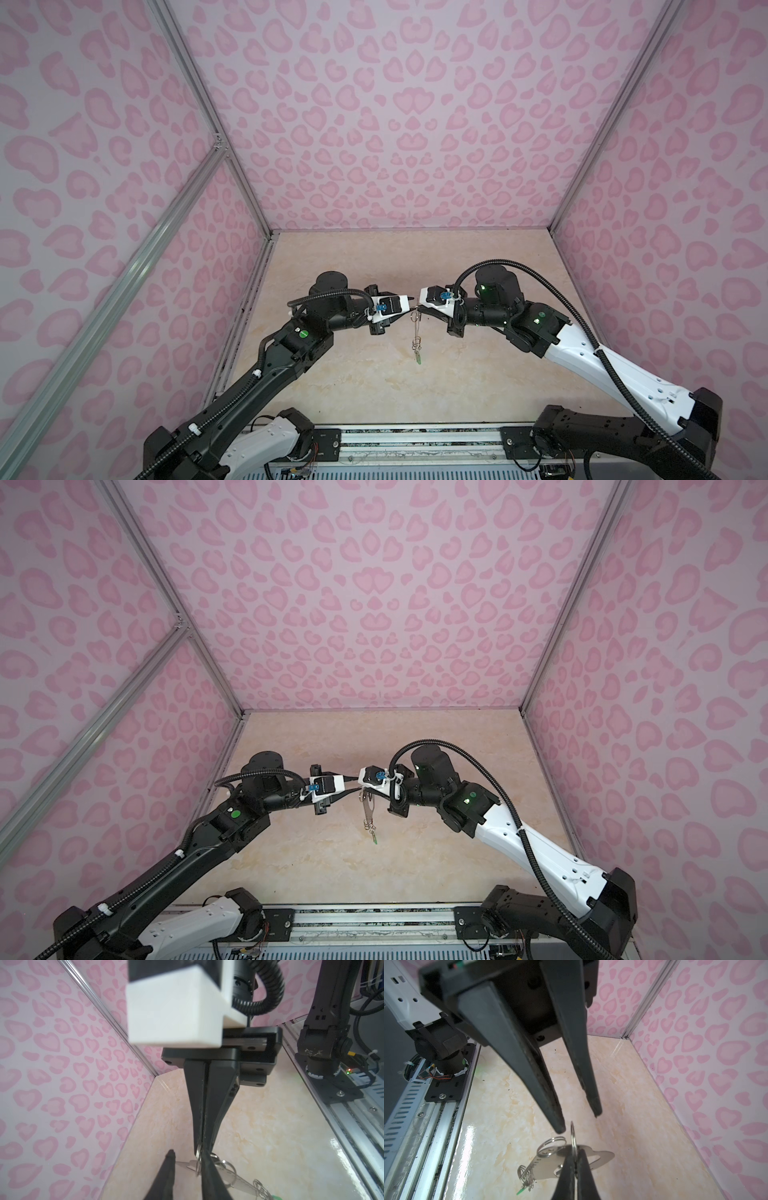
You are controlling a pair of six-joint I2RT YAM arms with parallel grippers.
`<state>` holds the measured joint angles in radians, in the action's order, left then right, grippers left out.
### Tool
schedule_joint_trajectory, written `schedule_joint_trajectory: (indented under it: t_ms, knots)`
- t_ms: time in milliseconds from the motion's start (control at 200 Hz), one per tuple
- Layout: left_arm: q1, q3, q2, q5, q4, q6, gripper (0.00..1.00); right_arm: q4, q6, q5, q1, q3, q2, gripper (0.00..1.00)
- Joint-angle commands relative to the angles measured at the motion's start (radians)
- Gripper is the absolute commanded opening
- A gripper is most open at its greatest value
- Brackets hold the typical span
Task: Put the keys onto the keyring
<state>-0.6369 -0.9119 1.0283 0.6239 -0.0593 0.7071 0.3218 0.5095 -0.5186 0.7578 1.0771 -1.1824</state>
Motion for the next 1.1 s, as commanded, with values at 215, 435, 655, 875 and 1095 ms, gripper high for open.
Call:
schedule_joint_trajectory:
  t_ms: [215,435,655,875,1095]
  knots:
    - [-0.099,-0.061,0.013,-0.235,-0.173,0.213,0.25,0.071,-0.001,-0.011,0.0,0.044,-0.031,0.0]
    - [-0.127,-0.108,0.049,-0.297,-0.218,0.228,0.24,0.083,0.001,-0.026,0.001,0.047,-0.034,0.0]
    - [-0.141,-0.137,0.07,-0.312,-0.258,0.243,0.22,0.082,0.008,-0.025,0.002,0.047,-0.03,0.0]
    - [-0.143,-0.159,0.09,-0.311,-0.286,0.243,0.19,0.085,0.013,-0.03,0.003,0.049,-0.029,0.0]
    - [-0.144,-0.17,0.099,-0.303,-0.287,0.241,0.07,0.08,0.02,-0.029,0.006,0.047,-0.024,0.0]
